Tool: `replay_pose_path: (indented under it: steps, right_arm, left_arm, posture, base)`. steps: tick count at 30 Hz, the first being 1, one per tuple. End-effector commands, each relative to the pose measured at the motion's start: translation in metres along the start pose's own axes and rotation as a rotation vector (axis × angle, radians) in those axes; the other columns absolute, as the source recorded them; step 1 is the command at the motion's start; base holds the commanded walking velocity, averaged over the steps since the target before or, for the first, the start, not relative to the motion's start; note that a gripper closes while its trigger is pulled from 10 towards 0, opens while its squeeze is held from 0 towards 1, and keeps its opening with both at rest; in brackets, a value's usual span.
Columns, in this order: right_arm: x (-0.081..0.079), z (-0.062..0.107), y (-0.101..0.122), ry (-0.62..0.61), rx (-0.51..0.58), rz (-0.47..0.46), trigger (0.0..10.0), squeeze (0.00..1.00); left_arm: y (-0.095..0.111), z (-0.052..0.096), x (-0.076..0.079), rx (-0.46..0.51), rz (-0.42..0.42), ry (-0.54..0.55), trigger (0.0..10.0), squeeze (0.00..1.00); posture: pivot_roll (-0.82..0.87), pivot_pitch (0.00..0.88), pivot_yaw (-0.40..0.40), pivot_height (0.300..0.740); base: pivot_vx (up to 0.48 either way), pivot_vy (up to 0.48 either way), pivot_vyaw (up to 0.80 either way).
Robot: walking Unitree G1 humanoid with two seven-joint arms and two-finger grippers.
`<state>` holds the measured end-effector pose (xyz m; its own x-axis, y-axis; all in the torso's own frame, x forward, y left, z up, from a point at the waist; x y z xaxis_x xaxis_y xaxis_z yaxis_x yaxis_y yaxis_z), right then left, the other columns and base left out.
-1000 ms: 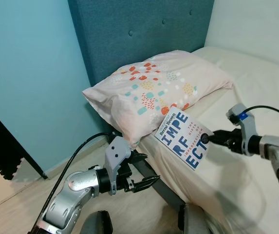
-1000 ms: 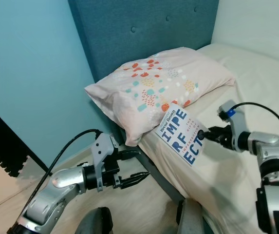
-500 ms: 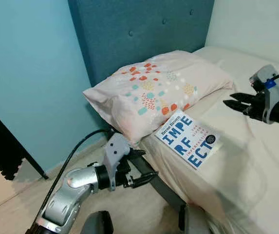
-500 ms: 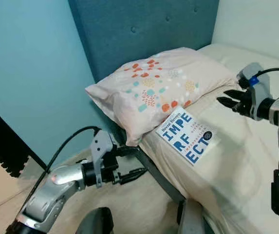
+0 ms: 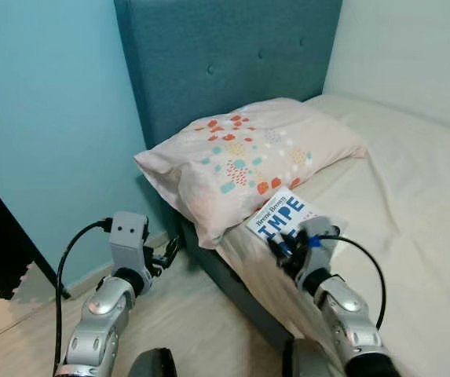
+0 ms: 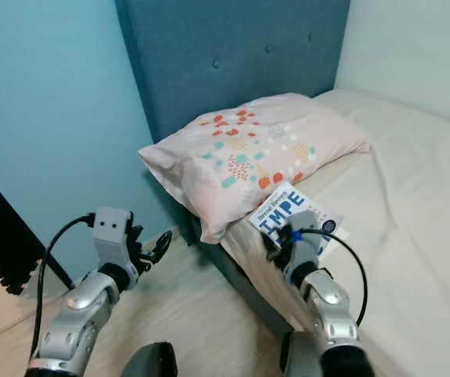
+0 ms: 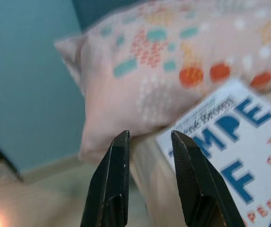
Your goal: Clean up the room
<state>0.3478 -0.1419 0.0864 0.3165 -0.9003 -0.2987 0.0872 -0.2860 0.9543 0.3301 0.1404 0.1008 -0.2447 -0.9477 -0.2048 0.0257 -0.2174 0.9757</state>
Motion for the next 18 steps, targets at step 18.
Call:
replay_pose_path:
  steps: [18]
  right_arm:
    - [-0.012, 0.026, -0.016, -0.081, -0.016, 0.044, 10.0, 0.00]
  left_arm:
    - [-0.028, 0.002, -0.004, -0.092, -0.059, 0.123, 10.0, 0.00]
  posture:
    - [-0.03, 0.000, 0.024, 0.620]
  base:
    - [0.000, 0.000, 0.00]
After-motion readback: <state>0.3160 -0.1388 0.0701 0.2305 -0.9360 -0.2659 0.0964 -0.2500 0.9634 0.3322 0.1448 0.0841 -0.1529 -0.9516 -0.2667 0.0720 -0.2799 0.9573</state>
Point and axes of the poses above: a point about 5 cm out from each wrist's last joint towards the gripper, its own z axis pointing back from the gripper into the wrist, its own y axis along the axis of the wrist's last joint, x = y × z, the point moved 4 cm from there along -z, pointing out of the wrist towards the gripper, and after that the axes turned 13 degrees about -z, right-handed, at the moved point
